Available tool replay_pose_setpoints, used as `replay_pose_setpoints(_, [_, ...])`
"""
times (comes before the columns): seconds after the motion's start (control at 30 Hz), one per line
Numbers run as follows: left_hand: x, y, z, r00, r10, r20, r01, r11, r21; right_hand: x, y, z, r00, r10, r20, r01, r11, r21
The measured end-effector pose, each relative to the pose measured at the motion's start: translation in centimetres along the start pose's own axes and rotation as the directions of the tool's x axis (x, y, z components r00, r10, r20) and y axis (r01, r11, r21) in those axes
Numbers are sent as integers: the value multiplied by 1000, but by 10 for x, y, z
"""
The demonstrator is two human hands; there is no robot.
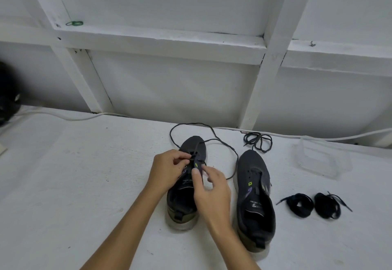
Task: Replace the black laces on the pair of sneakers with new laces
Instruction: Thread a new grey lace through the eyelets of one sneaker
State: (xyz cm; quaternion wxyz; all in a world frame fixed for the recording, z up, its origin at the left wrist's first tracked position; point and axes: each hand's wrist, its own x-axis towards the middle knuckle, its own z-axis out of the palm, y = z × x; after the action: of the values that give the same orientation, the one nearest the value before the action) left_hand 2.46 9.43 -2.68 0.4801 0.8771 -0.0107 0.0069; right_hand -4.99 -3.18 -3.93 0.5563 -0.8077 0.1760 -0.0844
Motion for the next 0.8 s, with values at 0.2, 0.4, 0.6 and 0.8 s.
replay_pose_setpoints(0.2, [7,7,-8,994,108,14,-108,994,36,-3,-1,9,999,13,37,-15,999,34])
replay_pose_setpoints(0.4, [19,5,-67,899,-344,-271,7,630,-776,-4,2,7,999,42,3,-42,997,63])
replay_pose_setpoints(0.6, [9,1,-47,992,-129,-2,128,982,-142,-3,-1,10,999,25,32,-27,997,71])
replay_pose_setpoints(0.8, [10,17,-12,989,-26,148,-42,900,435,0,-4,10,1000,-14,7,14,999,39])
